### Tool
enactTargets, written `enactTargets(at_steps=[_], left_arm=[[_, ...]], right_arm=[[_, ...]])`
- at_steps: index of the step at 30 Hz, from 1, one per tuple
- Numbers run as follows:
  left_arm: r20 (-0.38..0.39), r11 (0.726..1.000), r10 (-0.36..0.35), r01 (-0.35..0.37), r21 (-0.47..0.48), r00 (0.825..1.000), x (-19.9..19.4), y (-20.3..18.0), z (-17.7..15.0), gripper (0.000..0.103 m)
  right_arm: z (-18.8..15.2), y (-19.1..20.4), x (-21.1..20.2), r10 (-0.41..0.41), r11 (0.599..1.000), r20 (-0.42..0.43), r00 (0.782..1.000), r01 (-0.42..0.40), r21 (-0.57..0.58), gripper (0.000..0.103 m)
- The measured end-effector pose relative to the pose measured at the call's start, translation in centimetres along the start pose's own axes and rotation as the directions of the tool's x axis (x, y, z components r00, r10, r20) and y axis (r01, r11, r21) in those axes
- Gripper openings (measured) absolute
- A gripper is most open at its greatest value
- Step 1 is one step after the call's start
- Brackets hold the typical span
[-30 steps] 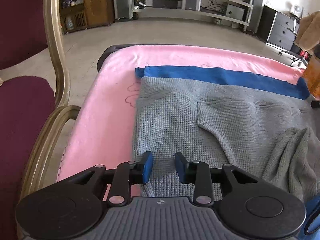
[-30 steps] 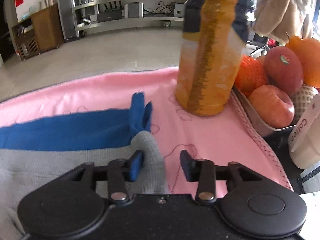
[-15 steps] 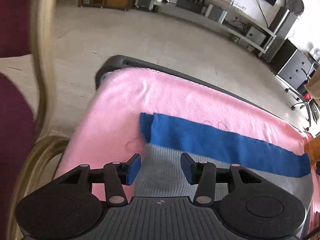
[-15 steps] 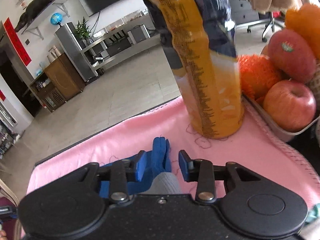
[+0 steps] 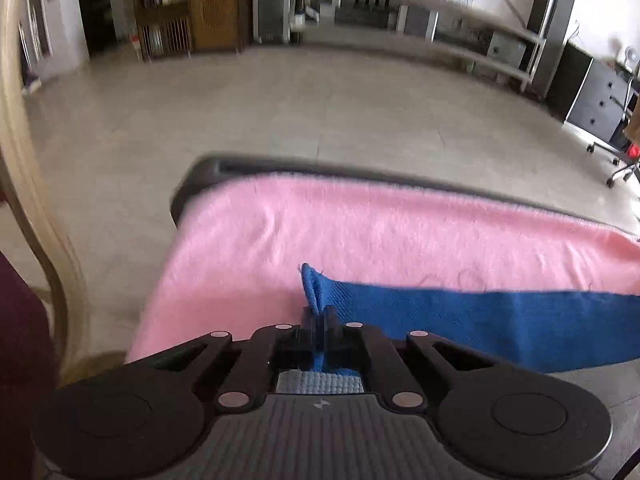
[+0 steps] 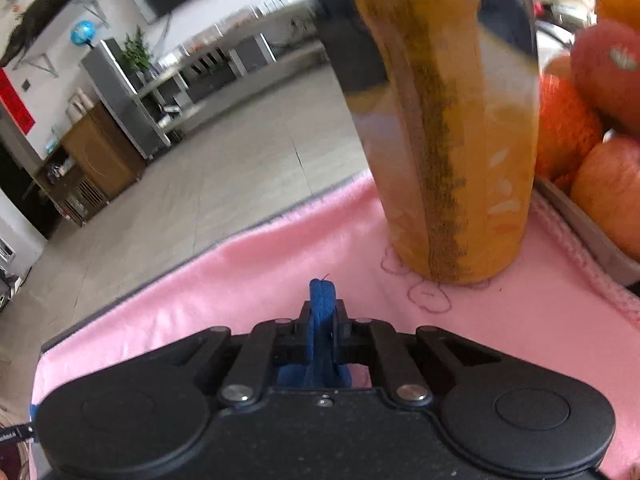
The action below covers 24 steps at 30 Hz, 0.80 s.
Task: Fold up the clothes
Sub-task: 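Lift the blue trim edge with both grippers and fold it over the grey body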
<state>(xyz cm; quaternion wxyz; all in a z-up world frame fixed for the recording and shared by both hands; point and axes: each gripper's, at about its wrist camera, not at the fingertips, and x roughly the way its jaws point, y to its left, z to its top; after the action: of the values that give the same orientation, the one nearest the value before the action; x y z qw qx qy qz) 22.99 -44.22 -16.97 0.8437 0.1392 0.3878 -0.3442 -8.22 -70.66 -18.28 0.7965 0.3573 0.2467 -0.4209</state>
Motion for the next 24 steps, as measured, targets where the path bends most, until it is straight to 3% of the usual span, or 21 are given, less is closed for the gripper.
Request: enactTargets(at_steps=[8, 14, 19, 24], left_arm=[[0.204, 1.0, -0.009, 0.004, 0.026, 0.979, -11.5, -0.3, -0.3, 0.002], [0.289, 1.0, -0.022, 0.028, -0.014, 0.957, -21.6, 0.7, -5.1, 0.002], [0.269, 0.993, -0.026, 0.057, -0.107, 0.963, -26.9, 2.3, -12.3, 0.002], [0.092, 0.988, 0.021, -0.006, -0.156, 0.996, -26.6, 2.6, -20.1, 0.003]], right_arm=[[0.9, 0.4, -10.1, 0.092, 0.995, 0.081, 0.992, -0.095, 0.025, 0.007], [-0.5, -1.3, -20.4, 0.179, 0.98, 0.114, 0.977, -0.187, 0.072, 0.007], [-5.4, -3.5, -26.6, 0.206, 0.977, 0.106, 0.973, -0.211, 0.036, 0.007], [-13.2, -6.8, -28.6, 0.141, 0.99, 0.065, 0.988, -0.142, 0.008, 0.007]])
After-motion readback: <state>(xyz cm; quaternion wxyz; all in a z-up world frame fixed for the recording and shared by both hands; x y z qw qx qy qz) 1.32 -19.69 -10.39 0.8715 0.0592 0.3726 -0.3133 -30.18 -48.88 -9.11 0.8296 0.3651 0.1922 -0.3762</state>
